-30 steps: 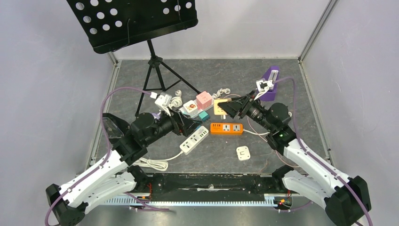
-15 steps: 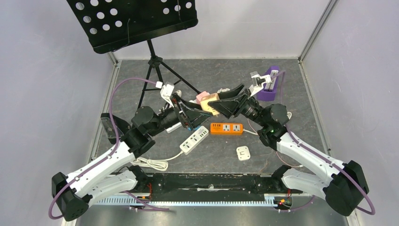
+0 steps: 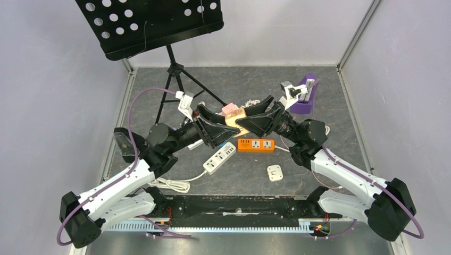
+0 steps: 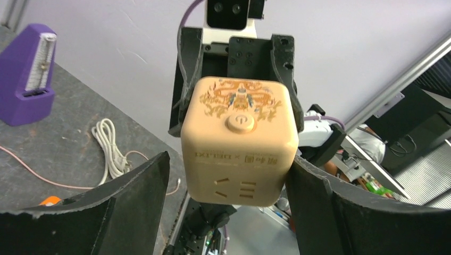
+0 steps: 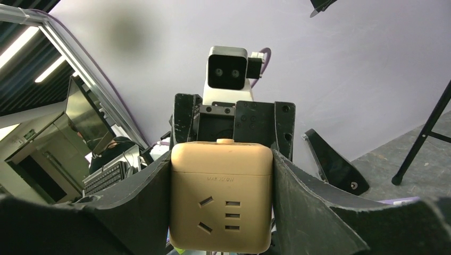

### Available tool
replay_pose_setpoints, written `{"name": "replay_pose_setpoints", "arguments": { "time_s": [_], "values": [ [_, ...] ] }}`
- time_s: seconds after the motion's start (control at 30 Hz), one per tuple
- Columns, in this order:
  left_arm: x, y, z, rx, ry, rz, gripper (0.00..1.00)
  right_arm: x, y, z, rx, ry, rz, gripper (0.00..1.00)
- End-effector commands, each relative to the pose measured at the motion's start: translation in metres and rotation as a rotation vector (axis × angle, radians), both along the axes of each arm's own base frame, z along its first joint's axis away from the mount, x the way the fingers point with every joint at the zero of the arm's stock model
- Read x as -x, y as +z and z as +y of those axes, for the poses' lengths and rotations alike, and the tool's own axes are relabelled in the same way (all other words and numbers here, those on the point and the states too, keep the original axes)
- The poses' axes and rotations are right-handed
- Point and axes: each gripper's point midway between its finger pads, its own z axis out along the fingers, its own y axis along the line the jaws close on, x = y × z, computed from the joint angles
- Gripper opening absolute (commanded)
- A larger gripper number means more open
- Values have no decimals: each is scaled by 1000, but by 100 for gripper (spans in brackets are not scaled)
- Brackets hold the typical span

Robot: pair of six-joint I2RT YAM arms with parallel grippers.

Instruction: Insert the plug

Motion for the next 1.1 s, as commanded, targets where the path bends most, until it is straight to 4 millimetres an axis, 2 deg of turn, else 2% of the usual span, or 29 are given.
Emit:
{"name": "replay_pose_setpoints", "arguments": {
  "time_s": [0.0,0.1,0.2,0.27,0.33,0.4,0.53,0.6,0.67,0.73,0.87,1.0,1.07],
  "values": [
    [16,9,0,69,-92,-14,83,10,33,-7,-86,16,-74,23],
    [19,8,0,69,-106,-17,80,11,33,-6,-89,21,-71,23],
    [17,7,-1,55,-94,-19,66,11,32,-5,-88,24,-69,23],
    [14,8,0,49,-78,-25,51,10,29,-4,-76,28,-63,23],
    [13,9,1,46,-61,-34,26,8,22,-1,-44,28,-51,24],
    [10,7,2,21,-36,-37,3,8,12,3,5,30,-46,32],
    [6,-6,4,-76,2,-52,2,11,-9,11,135,43,-123,68],
    [13,-9,5,-142,-21,-102,2,7,-23,16,230,30,-145,81],
    [24,-16,6,-219,-75,-152,2,9,-32,18,296,43,-182,89],
    [37,-23,8,-291,-137,-201,2,15,-34,17,336,67,-233,93],
    [58,-38,19,-392,-223,-257,2,28,-39,14,411,117,-322,94],
    [69,-40,30,-429,-239,-335,2,36,-47,11,456,148,-348,93],
    [75,-40,35,-438,-248,-370,2,47,-51,9,456,213,-351,90]
  ]
}}
